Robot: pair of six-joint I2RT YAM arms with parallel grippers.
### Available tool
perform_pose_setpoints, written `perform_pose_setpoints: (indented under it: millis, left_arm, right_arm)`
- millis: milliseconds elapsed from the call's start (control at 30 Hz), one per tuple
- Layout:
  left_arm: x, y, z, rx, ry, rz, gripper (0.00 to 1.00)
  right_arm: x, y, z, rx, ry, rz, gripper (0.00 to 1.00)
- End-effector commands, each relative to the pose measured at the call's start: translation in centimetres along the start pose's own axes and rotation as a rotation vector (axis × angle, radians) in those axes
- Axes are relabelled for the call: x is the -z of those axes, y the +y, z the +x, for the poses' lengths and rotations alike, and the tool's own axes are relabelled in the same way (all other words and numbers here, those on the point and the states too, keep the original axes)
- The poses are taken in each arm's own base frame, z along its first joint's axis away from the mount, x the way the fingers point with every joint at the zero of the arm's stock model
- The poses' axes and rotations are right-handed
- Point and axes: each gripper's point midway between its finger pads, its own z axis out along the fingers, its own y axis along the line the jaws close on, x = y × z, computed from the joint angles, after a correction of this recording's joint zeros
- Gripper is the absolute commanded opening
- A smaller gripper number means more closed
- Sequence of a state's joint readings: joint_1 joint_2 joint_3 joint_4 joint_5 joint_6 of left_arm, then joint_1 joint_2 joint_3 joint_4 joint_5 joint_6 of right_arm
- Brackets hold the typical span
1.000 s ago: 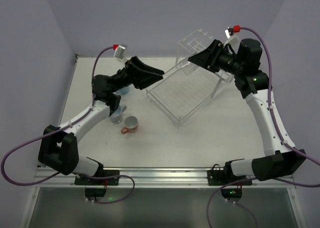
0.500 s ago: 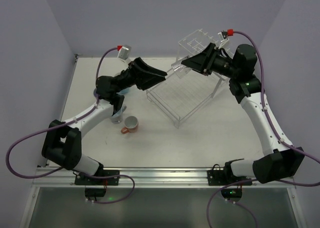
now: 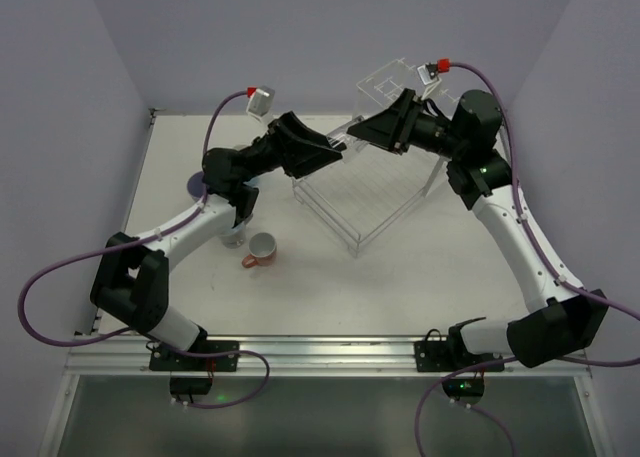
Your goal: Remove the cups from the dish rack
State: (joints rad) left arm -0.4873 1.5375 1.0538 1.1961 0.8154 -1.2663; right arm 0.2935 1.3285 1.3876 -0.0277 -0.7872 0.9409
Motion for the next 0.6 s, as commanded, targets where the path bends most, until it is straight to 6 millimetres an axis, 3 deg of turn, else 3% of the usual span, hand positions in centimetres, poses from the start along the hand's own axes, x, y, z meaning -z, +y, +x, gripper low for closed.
perform_pose_setpoints:
  millis: [0,200,267,300,333,433,567]
  left_arm:
    - [-1.0,-2.3,-1.6,-0.055,-0.036,0.068,0.58]
    - [-1.3,-1.4,-1.9,-0.031,-0.049,0.03,0.58]
    - [-1.5,0.2,-1.6,0.013,-0.032,-0.041,0.42]
    - [-1.6,0.6,-1.9,0.018,-0.037,-0.062,0.27]
    - [-1.6,1.2,-1.8,0.016,-0.033,-0.09,0.0]
    - [-1.4,2.7,-1.5,0.062,-0.019,-0.178,0.0]
    - [-0.5,2.9,-0.8,0.084,0.019,-0.273,0.0]
  right_arm:
    - [-0.8,1.7,-0.4,0.047,-0.003,-0.052,0.0]
    - [-1.9,1.9,0.9,0.057,0.017,-0.05,0.0]
    - [-1.9,2.2,0.9,0.071,0.007,-0.052,0.0]
    - [-1.9,1.9,1.1,0.064,0.015,-0.037,0.0]
    - [-1.7,2.1,1.1,0.068,0.011,-0.035,0.0]
    - [-1.5,2.1,0.8,0.087,0.003,-0.015,0.0]
    - [-1.0,1.7,0.4,0.123,-0.016,0.053,0.39]
